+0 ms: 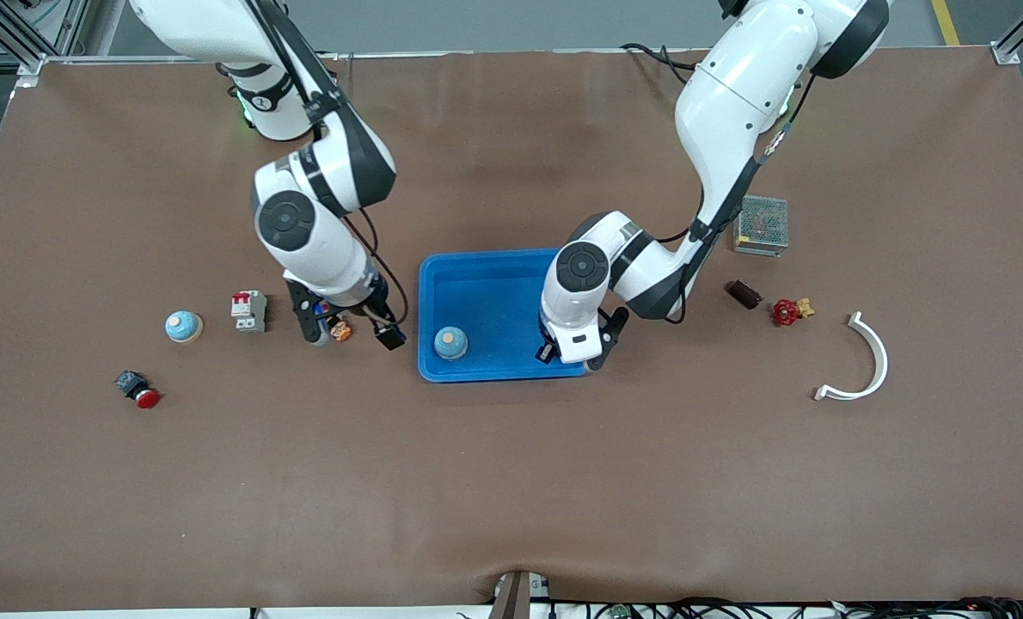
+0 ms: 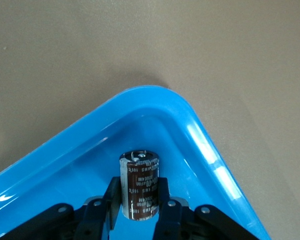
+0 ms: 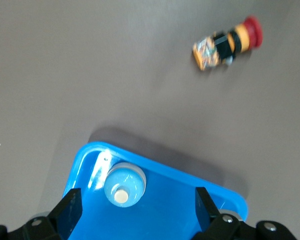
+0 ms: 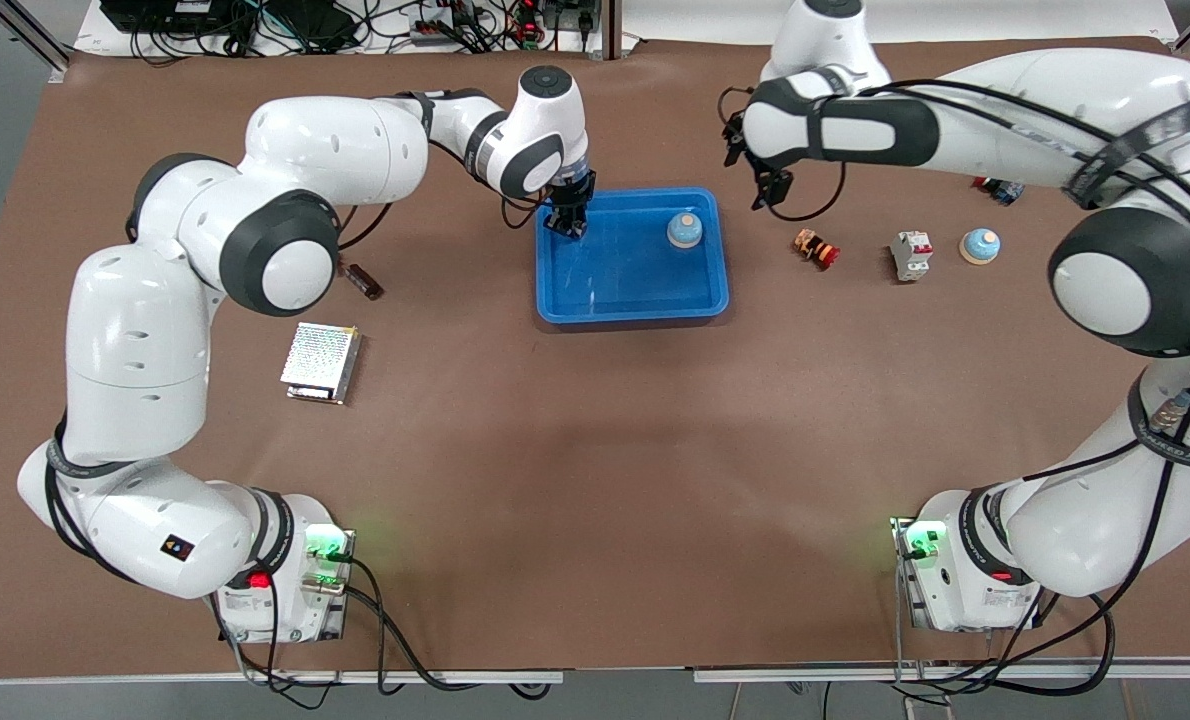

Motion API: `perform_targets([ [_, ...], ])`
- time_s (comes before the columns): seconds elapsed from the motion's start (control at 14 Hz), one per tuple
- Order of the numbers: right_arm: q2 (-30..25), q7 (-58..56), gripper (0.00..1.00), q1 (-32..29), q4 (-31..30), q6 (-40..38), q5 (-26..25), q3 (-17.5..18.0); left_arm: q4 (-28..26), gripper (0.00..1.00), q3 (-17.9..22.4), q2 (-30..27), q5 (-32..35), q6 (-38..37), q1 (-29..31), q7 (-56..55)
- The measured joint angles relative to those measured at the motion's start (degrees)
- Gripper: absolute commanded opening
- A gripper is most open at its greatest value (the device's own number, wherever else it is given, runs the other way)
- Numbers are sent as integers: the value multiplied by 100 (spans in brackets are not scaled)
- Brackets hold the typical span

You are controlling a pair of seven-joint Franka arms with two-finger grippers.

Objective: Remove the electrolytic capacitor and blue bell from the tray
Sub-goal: 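Return both grippers to the tray and grasp the remaining bell and capacitor, then carry the bell with the right gripper while the left gripper carries the capacitor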

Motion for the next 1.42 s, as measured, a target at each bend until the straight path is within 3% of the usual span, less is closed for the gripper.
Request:
perform_targets([
  [0.28,622,628,100,254,589,19,-2,-9,143,0,-4,-110,10,-146,-27,110],
  [0.64,1314,958,100,357,1183,17,-97,-39,244,0,25,-883,10,-1190,136,1336],
  [1.07,1649,1054,100,426,1303,48,-256,-52,206,0,43,-1482,10,-2363,874,2440],
  [1.42,1755,1149,100,545,1307,175,-263,-53,132,0,53,-1506,10,-2610,1315,2757],
])
